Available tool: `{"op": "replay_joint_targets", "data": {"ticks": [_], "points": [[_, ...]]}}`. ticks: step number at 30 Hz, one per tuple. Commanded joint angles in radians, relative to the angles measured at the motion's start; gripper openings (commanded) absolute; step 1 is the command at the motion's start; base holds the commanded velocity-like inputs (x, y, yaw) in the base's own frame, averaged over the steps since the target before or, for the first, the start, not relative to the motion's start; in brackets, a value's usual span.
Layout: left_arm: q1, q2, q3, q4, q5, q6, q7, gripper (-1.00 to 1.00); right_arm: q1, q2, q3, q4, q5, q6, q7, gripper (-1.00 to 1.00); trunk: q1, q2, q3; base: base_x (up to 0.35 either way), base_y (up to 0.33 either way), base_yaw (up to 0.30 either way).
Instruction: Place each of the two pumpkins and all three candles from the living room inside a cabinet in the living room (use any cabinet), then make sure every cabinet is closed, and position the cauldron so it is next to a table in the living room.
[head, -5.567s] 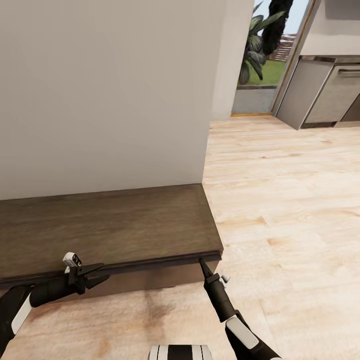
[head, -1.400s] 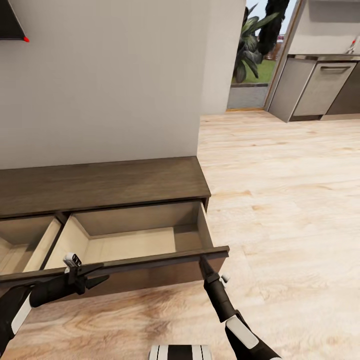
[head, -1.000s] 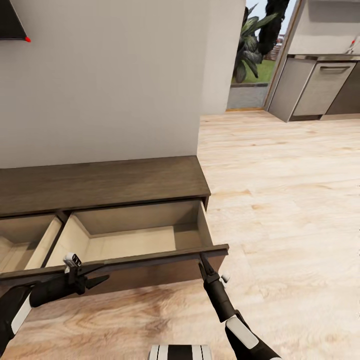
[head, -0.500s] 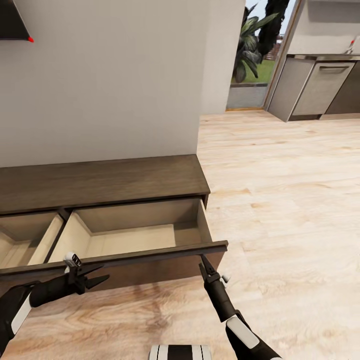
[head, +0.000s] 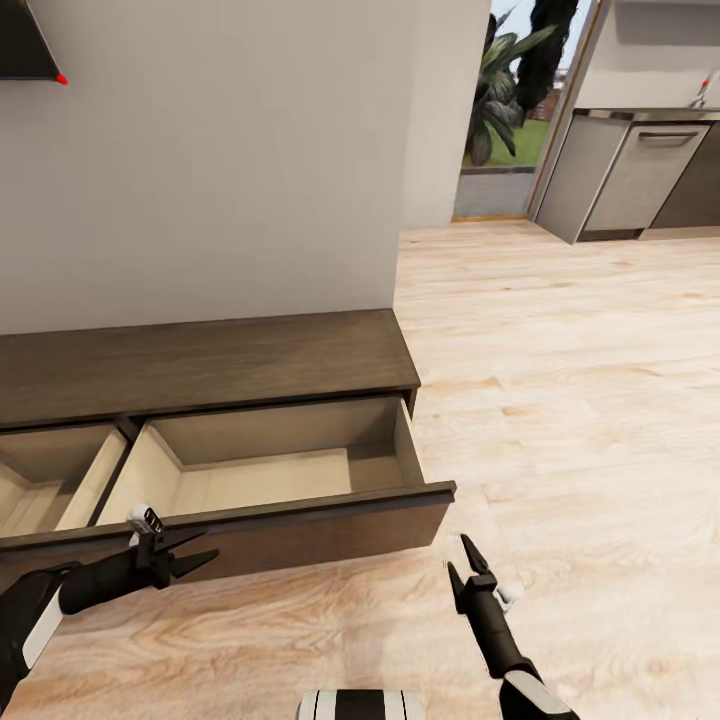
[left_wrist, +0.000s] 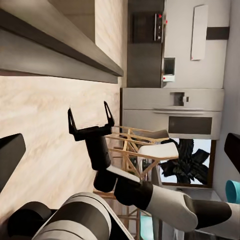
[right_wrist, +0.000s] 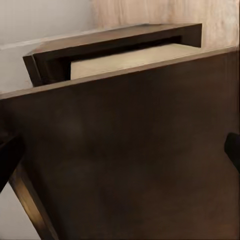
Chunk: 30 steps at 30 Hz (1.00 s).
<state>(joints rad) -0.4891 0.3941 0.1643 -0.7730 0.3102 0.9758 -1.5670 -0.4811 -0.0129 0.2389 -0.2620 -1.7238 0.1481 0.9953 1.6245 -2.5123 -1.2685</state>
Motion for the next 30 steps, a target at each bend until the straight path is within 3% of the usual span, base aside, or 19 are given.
{"op": "replay_joint_targets", "data": {"ticks": [1, 6, 10, 13, 16, 20, 30], "points": [[0.0, 0.0, 0.0, 0.0, 0.0, 0.011, -0.004, 1.0, -0.001, -0.007, 0.002, 0.003, -0.015, 0.026, 0.002, 1.0, 0.0, 0.0, -0.001, 0.0, 0.0, 0.0], [0.0, 0.0, 0.0, 0.0, -0.001, 0.011, -0.004, 1.0, 0.0, -0.055, -0.003, 0.007, -0.019, 0.143, -0.02, 1.0, 0.0, 0.0, -0.001, 0.0, 0.0, 0.0], [0.0, 0.0, 0.0, 0.0, -0.002, 0.011, -0.004, 1.0, 0.0, -0.134, -0.003, 0.007, -0.023, 0.208, -0.033, 1.0, -0.002, 0.0, 0.011, 0.0, 0.0, 0.0], [0.0, 0.0, 0.0, 0.0, -0.002, 0.011, -0.004, 1.0, 0.0, -0.166, -0.004, 0.007, -0.024, 0.248, -0.033, 1.0, -0.003, 0.001, 0.023, 0.0, 0.0, 0.0], [0.0, 0.0, -0.001, 0.0, -0.002, 0.011, -0.004, 1.0, 0.0, -0.176, -0.004, 0.007, -0.023, 0.318, -0.028, 1.0, -0.004, 0.002, 0.034, 0.0, 0.0, 0.0], [0.0, 0.0, -0.001, 0.0, -0.002, 0.011, -0.004, 1.0, 0.0, -0.179, -0.005, 0.006, -0.022, 0.352, -0.035, 1.0, -0.006, 0.003, 0.05, 0.0, 0.0, 0.0], [0.0, 0.0, 0.0, 0.0, -0.002, 0.011, -0.004, 1.0, 0.0, -0.193, 0.001, 0.003, -0.011, 0.355, -0.012, 1.0, -0.011, 0.005, 0.088, 0.0, 0.0, 0.0]]}}
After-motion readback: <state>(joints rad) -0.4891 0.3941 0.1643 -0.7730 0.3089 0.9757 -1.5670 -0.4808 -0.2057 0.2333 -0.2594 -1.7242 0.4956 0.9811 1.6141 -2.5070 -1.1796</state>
